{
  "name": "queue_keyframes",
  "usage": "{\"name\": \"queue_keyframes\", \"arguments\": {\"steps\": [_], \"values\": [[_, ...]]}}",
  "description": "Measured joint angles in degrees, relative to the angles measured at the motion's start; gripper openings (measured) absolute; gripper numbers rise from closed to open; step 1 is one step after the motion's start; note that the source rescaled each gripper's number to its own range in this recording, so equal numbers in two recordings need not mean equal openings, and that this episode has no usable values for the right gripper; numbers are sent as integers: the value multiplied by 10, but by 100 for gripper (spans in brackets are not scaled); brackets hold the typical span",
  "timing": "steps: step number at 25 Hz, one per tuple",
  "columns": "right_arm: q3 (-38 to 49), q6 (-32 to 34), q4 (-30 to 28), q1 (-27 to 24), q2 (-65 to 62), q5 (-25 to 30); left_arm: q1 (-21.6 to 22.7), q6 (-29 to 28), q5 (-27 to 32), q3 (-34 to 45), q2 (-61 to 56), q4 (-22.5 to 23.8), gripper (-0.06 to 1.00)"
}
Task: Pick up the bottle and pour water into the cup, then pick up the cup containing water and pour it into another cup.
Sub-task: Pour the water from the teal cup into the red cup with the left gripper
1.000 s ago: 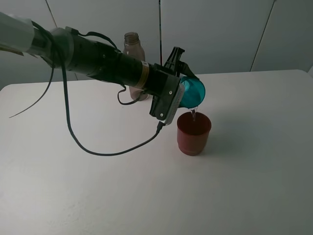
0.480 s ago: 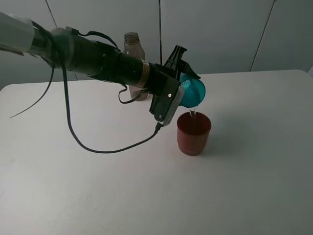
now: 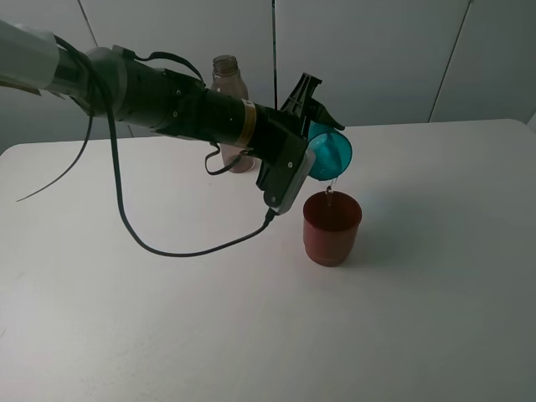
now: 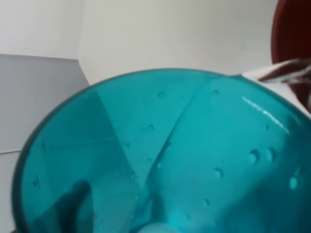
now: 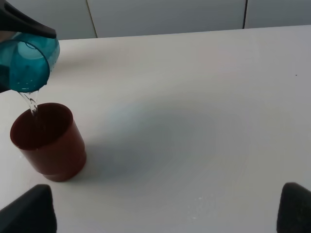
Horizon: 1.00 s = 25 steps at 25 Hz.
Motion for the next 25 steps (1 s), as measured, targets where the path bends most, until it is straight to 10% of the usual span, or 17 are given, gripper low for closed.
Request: {"name": "queue_keyframes", "arguments": {"steps": [25], "values": [[0,0,0,0,0,0,-7,124,-2,0,-3,-29,2]]}}
